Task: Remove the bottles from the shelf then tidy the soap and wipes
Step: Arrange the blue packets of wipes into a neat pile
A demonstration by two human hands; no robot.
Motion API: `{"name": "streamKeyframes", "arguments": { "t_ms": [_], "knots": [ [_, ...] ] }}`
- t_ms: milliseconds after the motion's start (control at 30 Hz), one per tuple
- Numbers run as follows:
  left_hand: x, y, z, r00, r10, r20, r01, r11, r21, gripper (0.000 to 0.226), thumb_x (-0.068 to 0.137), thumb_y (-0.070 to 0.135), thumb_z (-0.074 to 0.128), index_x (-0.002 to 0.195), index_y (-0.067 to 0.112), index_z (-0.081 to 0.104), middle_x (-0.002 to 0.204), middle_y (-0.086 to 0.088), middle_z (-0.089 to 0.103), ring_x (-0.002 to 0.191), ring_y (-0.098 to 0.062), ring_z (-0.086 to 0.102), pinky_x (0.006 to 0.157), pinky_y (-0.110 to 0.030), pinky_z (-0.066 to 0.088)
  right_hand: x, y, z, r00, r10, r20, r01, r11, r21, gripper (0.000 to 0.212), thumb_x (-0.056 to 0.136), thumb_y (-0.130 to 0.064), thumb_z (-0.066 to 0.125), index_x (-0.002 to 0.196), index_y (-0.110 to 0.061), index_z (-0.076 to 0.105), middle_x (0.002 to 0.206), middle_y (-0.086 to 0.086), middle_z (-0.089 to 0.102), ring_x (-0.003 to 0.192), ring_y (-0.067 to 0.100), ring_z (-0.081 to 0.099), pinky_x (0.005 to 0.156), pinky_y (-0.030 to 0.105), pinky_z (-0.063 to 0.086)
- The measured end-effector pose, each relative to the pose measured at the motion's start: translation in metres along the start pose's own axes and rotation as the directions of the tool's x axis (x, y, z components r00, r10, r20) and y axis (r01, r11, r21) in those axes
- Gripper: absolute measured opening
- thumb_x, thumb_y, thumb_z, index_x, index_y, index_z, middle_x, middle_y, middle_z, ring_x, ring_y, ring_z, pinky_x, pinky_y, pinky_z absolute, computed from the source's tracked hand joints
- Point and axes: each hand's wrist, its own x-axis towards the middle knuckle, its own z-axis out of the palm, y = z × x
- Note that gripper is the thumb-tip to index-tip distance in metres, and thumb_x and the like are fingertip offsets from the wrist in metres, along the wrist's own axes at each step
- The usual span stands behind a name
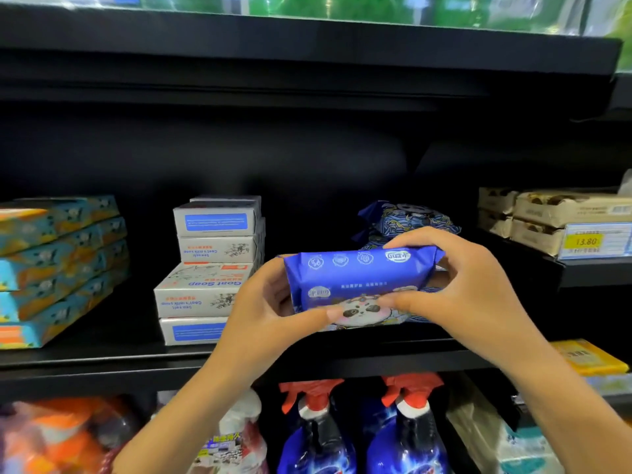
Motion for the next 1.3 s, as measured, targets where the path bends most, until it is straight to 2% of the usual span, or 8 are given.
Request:
{"name": "streamKeyframes", "arguments": {
  "t_ms": [200,433,600,767,933,1000,1100,1300],
  "knots": [
    [0.007,0.011,-0.012,0.975,-0.124,0.186,0.093,0.982,0.167,0.065,0.056,0.05,0.066,0.115,0.021,0.065,0.113,0.014,0.069,0.106,-0.001,0.062,0.085,-0.014,0.047,-0.013,0.016,0.011,0.924,-0.372,-0.089,0.348,0.915,-0.206,0.037,0.064,-0.009,0.076,0.098,-0.017,0.063,0.1,-0.012,0.062,0.097,0.0,0.058,0.084,0.01,0.041],
    [0.017,0.016,-0.016,0.909,-0.224,0.351,0.047,0.892,0.449,0.07,0.053,0.047,0.079,0.118,0.029,0.059,0.111,0.011,0.067,0.102,-0.009,0.064,0.091,-0.036,0.052,-0.015,0.031,0.016,0.799,-0.6,-0.03,0.589,0.793,-0.156,0.034,0.074,0.008,0.063,0.102,-0.01,0.056,0.11,0.0,0.058,0.11,0.014,0.056,0.096,0.026,0.041],
    [0.006,0.016,-0.011,0.984,-0.022,0.177,-0.069,0.866,0.495,0.057,0.048,0.052,0.074,0.1,0.041,0.054,0.103,0.023,0.063,0.095,-0.001,0.063,0.078,-0.017,0.052,-0.015,0.031,0.005,0.856,-0.507,0.099,0.516,0.827,-0.225,0.046,0.078,-0.022,0.069,0.119,-0.017,0.05,0.129,-0.006,0.049,0.126,0.011,0.045,0.104,0.024,0.035],
    [0.007,0.007,-0.013,0.916,0.351,0.194,-0.379,0.601,0.704,0.062,0.058,0.036,0.076,0.114,0.032,0.049,0.109,0.018,0.053,0.102,-0.003,0.051,0.087,-0.01,0.037,-0.013,0.017,-0.001,0.986,-0.049,0.161,0.061,0.995,-0.075,0.097,0.052,-0.077,0.066,0.136,-0.049,0.027,0.141,-0.027,0.035,0.128,-0.008,0.035,0.101,0.009,0.032],
    [0.001,-0.006,-0.011,0.841,0.476,0.259,-0.474,0.414,0.777,0.064,0.059,0.014,0.077,0.119,0.004,0.055,0.118,-0.006,0.056,0.109,-0.023,0.05,0.1,-0.019,0.03,0.002,0.012,0.011,0.963,0.222,0.153,-0.233,0.97,0.062,0.127,0.037,-0.066,0.074,0.147,-0.035,0.018,0.12,-0.027,0.051,0.112,0.002,0.056,0.096,0.032,0.049],
    [-0.001,-0.01,-0.01,0.823,0.503,0.265,-0.488,0.386,0.783,0.065,0.062,0.014,0.079,0.12,0.006,0.052,0.12,-0.007,0.056,0.11,-0.025,0.05,0.103,-0.023,0.03,0.004,0.007,0.013,0.955,0.243,0.168,-0.258,0.963,0.074,0.117,0.039,-0.058,0.078,0.142,-0.034,0.029,0.105,-0.018,0.067,0.099,0.002,0.063,0.092,0.037,0.051],
    [-0.002,-0.013,-0.011,0.838,0.476,0.268,-0.467,0.368,0.804,0.066,0.064,0.023,0.08,0.121,0.01,0.05,0.121,-0.006,0.053,0.112,-0.025,0.048,0.103,-0.02,0.027,0.002,0.006,0.018,0.983,0.166,0.084,-0.171,0.984,0.05,0.063,0.053,-0.03,0.086,0.103,-0.035,0.048,0.086,-0.016,0.07,0.08,0.002,0.067,0.078,0.034,0.055],
    [-0.002,0.003,-0.02,0.88,0.449,0.153,-0.395,0.515,0.761,0.067,0.069,0.049,0.073,0.123,0.014,0.056,0.122,0.001,0.053,0.116,-0.012,0.046,0.102,-0.018,0.031,-0.014,0.008,0.03,0.994,-0.047,-0.096,0.062,0.985,0.161,0.058,0.061,0.003,0.081,0.094,-0.033,0.049,0.095,-0.02,0.064,0.082,0.003,0.065,0.071,0.015,0.05]
  ]
}}
